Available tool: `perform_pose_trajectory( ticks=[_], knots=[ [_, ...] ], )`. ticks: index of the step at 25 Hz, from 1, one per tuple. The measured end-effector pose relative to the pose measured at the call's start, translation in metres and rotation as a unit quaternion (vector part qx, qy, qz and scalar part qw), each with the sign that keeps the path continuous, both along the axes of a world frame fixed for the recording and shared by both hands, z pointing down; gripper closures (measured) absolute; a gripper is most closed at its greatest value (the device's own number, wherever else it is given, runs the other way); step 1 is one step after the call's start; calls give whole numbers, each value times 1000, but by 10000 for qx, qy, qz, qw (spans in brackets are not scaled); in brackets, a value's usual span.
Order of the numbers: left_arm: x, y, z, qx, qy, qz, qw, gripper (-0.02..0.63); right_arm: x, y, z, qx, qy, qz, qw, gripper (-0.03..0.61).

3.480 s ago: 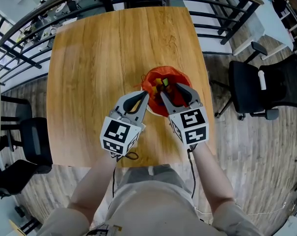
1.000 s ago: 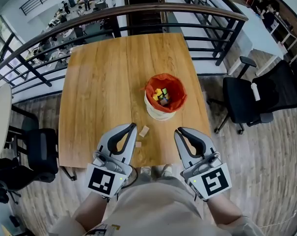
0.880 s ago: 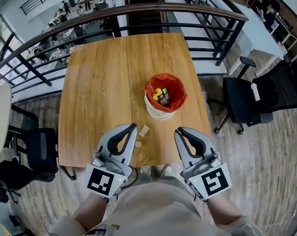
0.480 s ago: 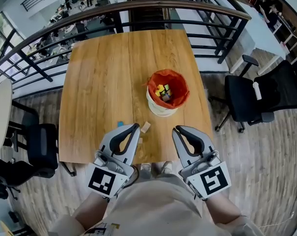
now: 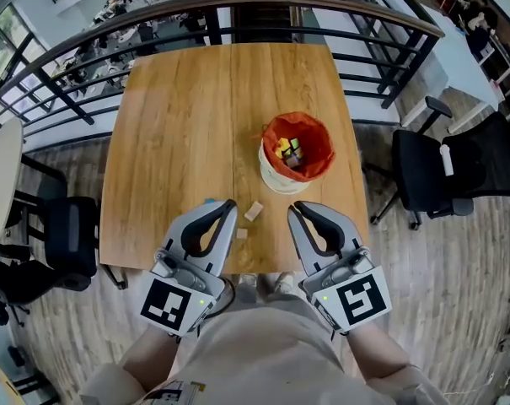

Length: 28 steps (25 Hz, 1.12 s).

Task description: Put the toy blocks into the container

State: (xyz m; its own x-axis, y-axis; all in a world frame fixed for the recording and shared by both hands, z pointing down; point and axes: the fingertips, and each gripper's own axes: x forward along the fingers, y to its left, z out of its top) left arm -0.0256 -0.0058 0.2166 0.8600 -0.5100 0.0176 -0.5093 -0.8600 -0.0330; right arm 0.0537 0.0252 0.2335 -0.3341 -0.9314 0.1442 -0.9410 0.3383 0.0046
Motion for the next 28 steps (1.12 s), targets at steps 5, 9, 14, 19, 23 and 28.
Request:
perform_pose_trajectory(
  ticks=[5, 9, 14, 19, 23, 28],
  knots=[
    [-5, -19, 7, 27, -100, -205, 9997, 601, -5, -19, 7, -19, 109, -64, 9999, 542],
    [-6, -30, 18, -173, -100, -269, 9994, 601, -9, -35, 24, -110, 217, -85, 9997, 541],
    [-5, -43, 38, -287, -172, -340, 9989, 601, -17, -53, 50, -404, 294, -248, 9984, 541],
    [-5, -58, 70, -558, -297, -388, 9972, 601, -22, -70, 79, -646, 341, -301, 9969, 540],
    [-9, -74, 102, -651, -419, -478, 9959, 601, -25, -81, 109, -890, 287, -330, 9951, 540],
    [-8, -88, 154, -1046, -603, -496, 9914, 601, -21, -93, 154, -1261, 299, -217, 9913, 540]
  ],
)
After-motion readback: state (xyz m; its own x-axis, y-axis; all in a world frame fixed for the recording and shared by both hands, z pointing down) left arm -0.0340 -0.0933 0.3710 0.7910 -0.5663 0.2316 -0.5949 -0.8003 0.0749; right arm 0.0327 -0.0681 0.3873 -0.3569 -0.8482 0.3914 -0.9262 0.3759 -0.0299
